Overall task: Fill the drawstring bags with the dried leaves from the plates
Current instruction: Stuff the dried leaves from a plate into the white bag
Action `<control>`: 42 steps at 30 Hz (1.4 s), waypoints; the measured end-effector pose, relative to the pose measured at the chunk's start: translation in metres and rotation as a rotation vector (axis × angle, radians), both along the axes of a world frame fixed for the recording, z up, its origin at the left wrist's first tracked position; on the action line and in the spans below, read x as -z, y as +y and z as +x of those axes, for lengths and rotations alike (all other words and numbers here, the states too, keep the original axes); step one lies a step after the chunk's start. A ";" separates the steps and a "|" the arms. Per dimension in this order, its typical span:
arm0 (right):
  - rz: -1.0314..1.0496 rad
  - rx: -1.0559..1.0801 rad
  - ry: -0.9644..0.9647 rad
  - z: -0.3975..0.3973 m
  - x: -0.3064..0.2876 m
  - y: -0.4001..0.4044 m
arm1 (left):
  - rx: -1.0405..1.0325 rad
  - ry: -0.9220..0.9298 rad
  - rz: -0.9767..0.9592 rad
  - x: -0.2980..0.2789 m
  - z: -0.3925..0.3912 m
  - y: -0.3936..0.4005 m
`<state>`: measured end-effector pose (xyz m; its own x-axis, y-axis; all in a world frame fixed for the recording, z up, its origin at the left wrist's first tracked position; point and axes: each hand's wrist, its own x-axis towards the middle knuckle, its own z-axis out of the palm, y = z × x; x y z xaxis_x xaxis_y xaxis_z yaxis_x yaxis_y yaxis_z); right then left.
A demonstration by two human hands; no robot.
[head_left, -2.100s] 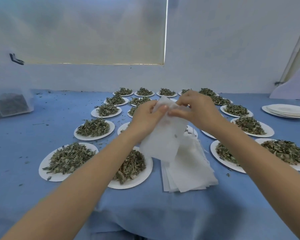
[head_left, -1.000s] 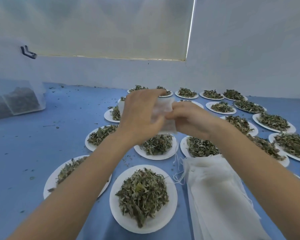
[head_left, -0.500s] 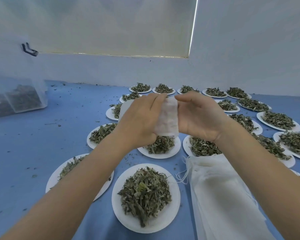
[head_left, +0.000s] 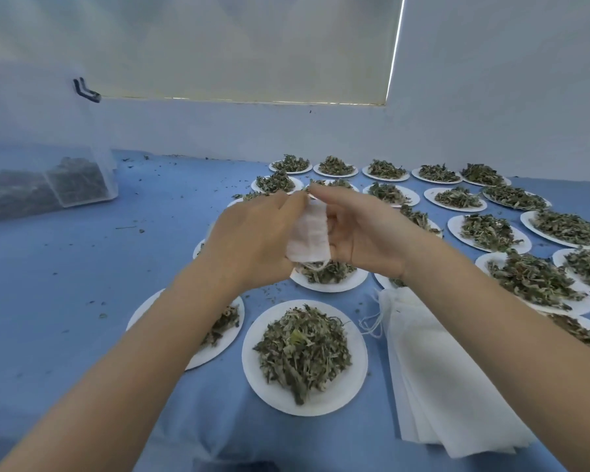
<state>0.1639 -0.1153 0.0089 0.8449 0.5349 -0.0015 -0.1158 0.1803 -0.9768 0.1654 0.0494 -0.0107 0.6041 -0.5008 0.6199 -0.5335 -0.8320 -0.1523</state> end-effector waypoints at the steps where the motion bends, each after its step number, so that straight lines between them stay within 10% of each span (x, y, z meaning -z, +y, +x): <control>1: -0.108 0.078 -0.093 -0.003 0.003 0.003 | -0.030 0.021 0.003 0.003 -0.005 0.006; 10: -0.995 0.190 -0.675 -0.039 0.050 -0.011 | -0.227 0.289 0.008 0.056 -0.056 0.063; 16: -1.271 0.036 -0.738 -0.050 0.071 -0.013 | -0.158 0.248 -0.009 0.079 -0.069 0.066; 26: -1.290 0.085 -0.779 -0.048 0.080 -0.003 | -0.162 0.220 -0.022 0.087 -0.068 0.055; 42: -0.720 0.370 -0.721 -0.047 0.041 0.007 | -0.146 0.232 -0.228 0.073 -0.053 0.040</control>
